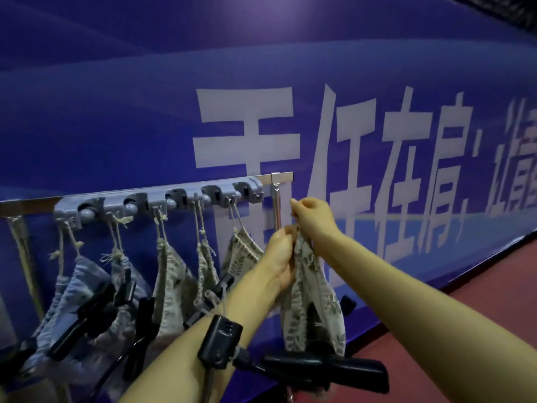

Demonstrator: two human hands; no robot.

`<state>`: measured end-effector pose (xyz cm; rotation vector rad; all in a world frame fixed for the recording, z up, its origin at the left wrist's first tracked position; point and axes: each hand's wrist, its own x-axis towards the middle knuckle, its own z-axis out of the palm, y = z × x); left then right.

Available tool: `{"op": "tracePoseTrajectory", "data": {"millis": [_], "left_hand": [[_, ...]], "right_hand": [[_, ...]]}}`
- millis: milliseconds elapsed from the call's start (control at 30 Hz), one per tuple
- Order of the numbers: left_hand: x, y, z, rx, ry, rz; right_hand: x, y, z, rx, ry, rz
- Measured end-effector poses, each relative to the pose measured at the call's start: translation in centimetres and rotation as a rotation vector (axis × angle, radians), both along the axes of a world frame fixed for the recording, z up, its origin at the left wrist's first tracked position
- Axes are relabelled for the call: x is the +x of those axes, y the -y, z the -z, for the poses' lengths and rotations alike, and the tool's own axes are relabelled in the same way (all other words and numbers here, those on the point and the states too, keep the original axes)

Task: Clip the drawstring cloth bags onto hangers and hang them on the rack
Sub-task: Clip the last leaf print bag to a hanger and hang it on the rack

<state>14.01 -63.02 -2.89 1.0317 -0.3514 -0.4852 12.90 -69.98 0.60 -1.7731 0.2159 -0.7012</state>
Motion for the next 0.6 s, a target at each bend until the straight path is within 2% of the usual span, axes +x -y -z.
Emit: {"op": "tracePoseTrajectory", "data": {"millis": [133, 233, 467, 600], "left_hand": [[4.8, -0.1, -0.2, 0.019, 0.032, -0.190], [8.2, -0.3, -0.5, 0.065, 0.085, -0.264], [14.1, -0.6, -0.6, 0.210, 0.255, -0.366], [16.3, 0.0, -0.2, 0.299, 0.358, -0.500]], "right_hand": [[5.2, 0.5, -0.5, 0.054, 0.000, -0.138], [8.9, 0.2, -1.4, -0.043, -0.039, -0.208], [15.8, 0.6, -1.3, -0.359, 0.099, -0.078], [17.3, 1.3, -0.9, -0.452, 0.179, 0.025]]}}
